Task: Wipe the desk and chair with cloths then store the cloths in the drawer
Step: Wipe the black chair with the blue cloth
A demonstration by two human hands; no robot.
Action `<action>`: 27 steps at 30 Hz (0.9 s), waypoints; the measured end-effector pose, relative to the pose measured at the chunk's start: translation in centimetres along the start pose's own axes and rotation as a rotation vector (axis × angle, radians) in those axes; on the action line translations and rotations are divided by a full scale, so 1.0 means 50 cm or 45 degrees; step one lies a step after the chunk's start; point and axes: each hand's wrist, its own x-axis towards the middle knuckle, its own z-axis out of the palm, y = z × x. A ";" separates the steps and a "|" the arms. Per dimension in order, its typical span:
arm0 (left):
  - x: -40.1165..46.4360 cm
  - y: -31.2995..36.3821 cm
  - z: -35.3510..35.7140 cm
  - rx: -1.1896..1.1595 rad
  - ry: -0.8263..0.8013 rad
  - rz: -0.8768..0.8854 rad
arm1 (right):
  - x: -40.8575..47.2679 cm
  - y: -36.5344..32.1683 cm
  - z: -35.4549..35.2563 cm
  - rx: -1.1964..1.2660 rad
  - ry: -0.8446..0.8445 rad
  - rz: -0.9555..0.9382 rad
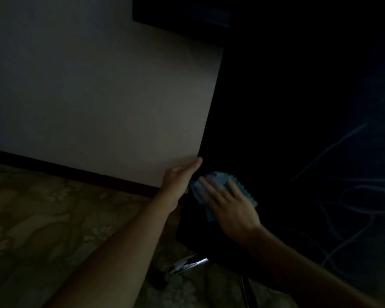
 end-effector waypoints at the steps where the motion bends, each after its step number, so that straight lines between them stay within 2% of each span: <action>1: -0.002 0.001 0.001 0.001 0.018 -0.009 | 0.014 0.040 -0.018 0.020 0.166 0.069; 3: -0.006 -0.001 0.007 -0.002 0.015 -0.032 | 0.039 0.144 -0.071 0.034 0.436 0.305; 6: -0.025 -0.005 0.010 0.008 -0.004 -0.035 | 0.022 0.185 -0.077 0.057 0.578 0.484; 10: -0.044 -0.011 0.021 0.093 0.055 0.030 | -0.093 0.067 0.022 0.009 0.179 0.045; 12: -0.049 -0.008 0.020 0.113 0.026 0.034 | -0.092 0.128 0.004 -0.043 0.305 0.022; 15: -0.045 -0.012 0.008 0.053 -0.062 -0.014 | -0.058 0.249 -0.078 0.071 0.605 0.427; 17: -0.049 -0.015 0.006 0.012 -0.097 -0.031 | -0.055 0.247 -0.088 0.172 0.720 0.623; 18: -0.052 -0.018 0.009 0.020 -0.074 -0.017 | -0.062 0.215 -0.072 0.181 0.719 0.633; 19: -0.054 -0.017 0.015 0.037 -0.027 0.006 | -0.074 0.172 -0.044 0.174 0.638 0.553; 22: -0.058 -0.025 0.033 0.111 0.081 0.080 | -0.124 0.083 0.040 0.029 0.301 0.071; 24: -0.057 -0.025 0.039 0.074 0.085 0.076 | -0.101 0.120 0.023 -0.026 0.354 0.008; 27: -0.051 -0.035 0.042 -0.045 0.096 0.033 | -0.013 0.193 -0.065 0.075 0.665 0.438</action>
